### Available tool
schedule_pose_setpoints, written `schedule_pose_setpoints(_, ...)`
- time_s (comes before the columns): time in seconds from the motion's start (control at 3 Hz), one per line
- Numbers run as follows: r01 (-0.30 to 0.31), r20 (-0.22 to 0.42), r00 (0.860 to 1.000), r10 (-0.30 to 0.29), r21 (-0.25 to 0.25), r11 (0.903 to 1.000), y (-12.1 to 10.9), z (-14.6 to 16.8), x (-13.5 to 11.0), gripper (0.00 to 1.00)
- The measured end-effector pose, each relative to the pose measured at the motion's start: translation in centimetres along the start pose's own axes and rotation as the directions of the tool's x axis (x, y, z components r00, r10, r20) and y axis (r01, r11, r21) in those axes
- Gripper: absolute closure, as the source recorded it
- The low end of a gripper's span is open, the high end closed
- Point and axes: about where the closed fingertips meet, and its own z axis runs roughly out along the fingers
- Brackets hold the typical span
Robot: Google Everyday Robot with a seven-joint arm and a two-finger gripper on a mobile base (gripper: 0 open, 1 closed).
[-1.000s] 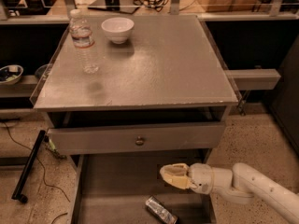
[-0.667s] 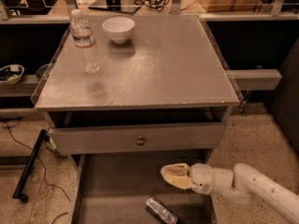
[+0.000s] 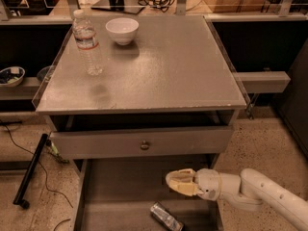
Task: Pick redbull can from middle drawer and place on counter
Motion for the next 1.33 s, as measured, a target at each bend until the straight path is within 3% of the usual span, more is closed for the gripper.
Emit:
schedule_pose_setpoints(0.33,-0.009,0.006,1.0,0.008,0.094,0.9955,-1.2,-3.1,-0.3,0.11)
schedule_pose_setpoints(0.67,-0.014,-0.017,1.0,0.018,0.236,0.9717,-2.7,-9.1,-1.1,0.0)
schedule_pose_setpoints(1.0,-0.025,-0.043,0.998,0.045,0.385,0.9226,-3.3,-15.9,-1.4,0.0)
schedule_pose_setpoints(1.33,-0.106,0.019,0.993,0.117,0.578,0.8092,-3.3,-26.1,-0.6,0.0)
